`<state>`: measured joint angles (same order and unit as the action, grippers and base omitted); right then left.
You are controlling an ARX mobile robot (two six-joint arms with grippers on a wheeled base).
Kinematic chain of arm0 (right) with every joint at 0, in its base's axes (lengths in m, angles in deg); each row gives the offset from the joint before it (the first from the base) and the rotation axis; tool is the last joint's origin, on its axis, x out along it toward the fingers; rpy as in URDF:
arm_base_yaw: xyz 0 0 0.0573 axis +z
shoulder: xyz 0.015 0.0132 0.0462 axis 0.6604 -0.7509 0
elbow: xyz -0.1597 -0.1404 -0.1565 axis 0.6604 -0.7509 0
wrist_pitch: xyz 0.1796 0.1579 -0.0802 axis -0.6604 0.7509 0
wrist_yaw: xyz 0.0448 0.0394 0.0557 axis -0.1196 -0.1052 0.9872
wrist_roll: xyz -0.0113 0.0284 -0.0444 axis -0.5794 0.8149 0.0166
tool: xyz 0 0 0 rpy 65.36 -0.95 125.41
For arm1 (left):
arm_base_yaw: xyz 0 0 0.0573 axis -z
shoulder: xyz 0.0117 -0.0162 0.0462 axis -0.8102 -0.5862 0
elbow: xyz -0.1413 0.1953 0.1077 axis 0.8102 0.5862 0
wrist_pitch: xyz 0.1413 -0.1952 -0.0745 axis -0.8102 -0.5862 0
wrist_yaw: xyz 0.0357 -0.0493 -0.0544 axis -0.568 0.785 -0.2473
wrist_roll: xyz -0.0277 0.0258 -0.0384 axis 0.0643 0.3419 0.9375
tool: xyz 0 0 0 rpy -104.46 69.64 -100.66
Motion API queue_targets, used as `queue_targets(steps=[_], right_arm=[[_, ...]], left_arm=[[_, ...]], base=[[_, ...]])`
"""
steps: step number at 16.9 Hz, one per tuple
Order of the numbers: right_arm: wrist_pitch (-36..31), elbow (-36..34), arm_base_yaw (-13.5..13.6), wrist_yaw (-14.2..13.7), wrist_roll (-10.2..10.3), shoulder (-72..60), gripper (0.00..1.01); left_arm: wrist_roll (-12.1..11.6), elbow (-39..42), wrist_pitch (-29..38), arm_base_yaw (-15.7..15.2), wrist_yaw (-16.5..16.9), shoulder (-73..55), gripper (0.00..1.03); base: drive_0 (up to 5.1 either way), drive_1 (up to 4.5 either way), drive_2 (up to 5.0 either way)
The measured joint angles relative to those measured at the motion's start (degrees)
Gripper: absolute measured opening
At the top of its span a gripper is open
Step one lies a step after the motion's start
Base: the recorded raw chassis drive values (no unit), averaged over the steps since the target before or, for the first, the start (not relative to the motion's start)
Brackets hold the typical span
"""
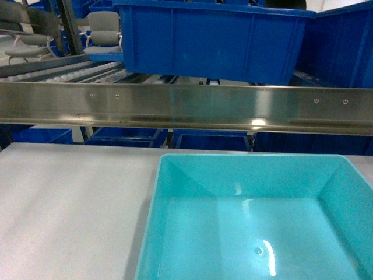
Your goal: Organize blue bins on left shelf correctly
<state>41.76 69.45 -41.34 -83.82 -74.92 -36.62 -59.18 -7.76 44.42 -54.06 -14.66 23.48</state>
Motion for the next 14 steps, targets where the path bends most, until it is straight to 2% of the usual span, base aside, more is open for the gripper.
queue_targets(steps=[7, 8, 9, 10, 12, 14], right_arm=[[0.09, 0.0, -0.02, 0.0, -0.04, 0.02, 0.98], [0.79, -0.07, -1.46, 0.9, -0.72, 0.33, 0.98], [-1.38, -0.09, -1.46, 0.72, -1.22, -0.2, 0.98], [-11.82, -0.09, -0.35, -1.14, -2.23, -10.12, 0.98], [-21.31, 0.09, 2.93, -3.93, -3.06, -22.34, 0.98], [-27.28, 2.62, 6.56, -6.88, -3.93, -37.46, 0.98]], left_arm=[[0.0, 0.0, 0.0, 0.0, 0.0, 0.0, 0.98], [-0.09, 0.07, 3.17, 0.81, -0.63, -1.25, 0.98], [-0.15, 0.11, 11.06, 3.63, -2.8, -7.08, 0.98], [-0.98, 0.04, 32.85, 6.36, -1.92, -28.5, 0.98], [-1.03, -1.01, 45.66, 6.29, -0.04, -45.2, 0.98], [-1.05, -6.08, 51.56, 8.22, 1.01, -58.23, 0.98]], base=[[0.0, 0.0, 0.0], [0.0, 0.0, 0.0], [0.0, 0.0, 0.0], [0.0, 0.0, 0.0], [0.0, 0.0, 0.0], [0.0, 0.0, 0.0]])
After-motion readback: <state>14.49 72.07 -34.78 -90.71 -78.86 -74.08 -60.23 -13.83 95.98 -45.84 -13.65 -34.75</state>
